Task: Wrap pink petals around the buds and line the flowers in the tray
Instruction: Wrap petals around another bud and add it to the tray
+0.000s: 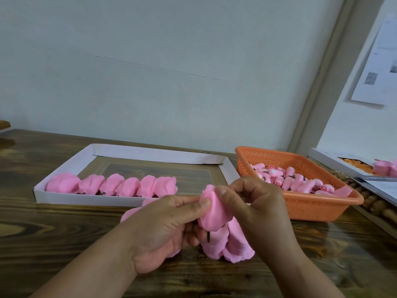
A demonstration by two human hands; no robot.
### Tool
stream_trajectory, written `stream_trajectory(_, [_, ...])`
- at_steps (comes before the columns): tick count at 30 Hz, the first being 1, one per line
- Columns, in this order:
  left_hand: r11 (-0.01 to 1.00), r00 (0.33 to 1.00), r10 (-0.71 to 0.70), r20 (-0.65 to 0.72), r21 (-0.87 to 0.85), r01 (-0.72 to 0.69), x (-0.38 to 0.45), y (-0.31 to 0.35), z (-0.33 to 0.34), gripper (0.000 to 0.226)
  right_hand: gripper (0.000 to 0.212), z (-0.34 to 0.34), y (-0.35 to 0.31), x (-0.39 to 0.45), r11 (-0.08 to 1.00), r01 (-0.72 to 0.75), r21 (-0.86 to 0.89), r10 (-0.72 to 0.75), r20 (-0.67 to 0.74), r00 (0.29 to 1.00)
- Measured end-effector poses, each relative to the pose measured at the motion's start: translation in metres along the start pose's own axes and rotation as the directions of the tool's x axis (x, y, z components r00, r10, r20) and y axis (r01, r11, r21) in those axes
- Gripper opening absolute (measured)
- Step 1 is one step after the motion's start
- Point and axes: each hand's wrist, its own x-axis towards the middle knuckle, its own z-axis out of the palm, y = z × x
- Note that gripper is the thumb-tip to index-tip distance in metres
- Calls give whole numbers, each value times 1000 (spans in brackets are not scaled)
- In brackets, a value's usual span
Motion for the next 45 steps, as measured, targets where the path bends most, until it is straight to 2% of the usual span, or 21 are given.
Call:
stream_trajectory(2, [1000,1000,3,-4,-9,-3,-1,1,-1,20,18,-4,1,-2,999,34,12,-34,52,998])
stream_trajectory(4, [1000,1000,8,-15,-19,-8,-1,2,-3,22,0,-12,-1,-5,994,17,112,-33,140,990])
stream_trajectory(6, [1000,1000,7,-20,-22,-8,0,1,-4,25,17,-19,0,-8,992,14,129,-44,233,972])
stream_trajectory(8, [1000,1000,-2,-23,-24,1,1,-1,-4,26,20,-22,0,-9,996,65,60,-81,318,945])
stream_trajectory(11, [1000,1000,-22,-10,-18,22,0,-2,-3,21,7,-22,-1,-10,981,174,-81,-134,361,923])
stream_trajectory(13, [999,1000,-26,-2,-19,26,0,-3,-3,21,2,-22,-2,-9,984,157,-89,-118,344,932])
stream_trajectory(18, [1000,1000,-6,8,-19,7,-1,-1,-3,19,20,-20,0,-6,999,37,1,-35,299,954])
stream_trajectory(24, [1000,1000,19,5,4,-19,-2,1,-1,19,16,-12,-4,-8,998,-50,41,42,174,984])
stream_trajectory(29, [996,997,72,-36,60,-69,-1,-1,1,20,20,-1,-8,-10,995,24,-97,-24,-1,1000])
stream_trajectory(32, [984,989,136,-49,122,-130,-1,-2,2,22,19,3,-13,-10,977,47,-207,-56,-38,998])
stream_trajectory(34, [971,981,187,-45,163,-178,-1,-2,3,22,23,2,-18,-10,976,33,-214,-48,-64,997])
stream_trajectory(37, [955,969,238,-65,199,-221,0,-3,5,20,22,1,-25,-8,987,-18,-158,8,-61,998])
stream_trajectory(43, [943,955,268,-127,239,-233,1,-7,6,21,14,3,-36,-8,983,-146,109,147,4,989])
stream_trajectory(45, [931,941,297,-159,268,-249,0,-7,8,19,22,6,-38,-11,982,-152,108,154,-6,988])
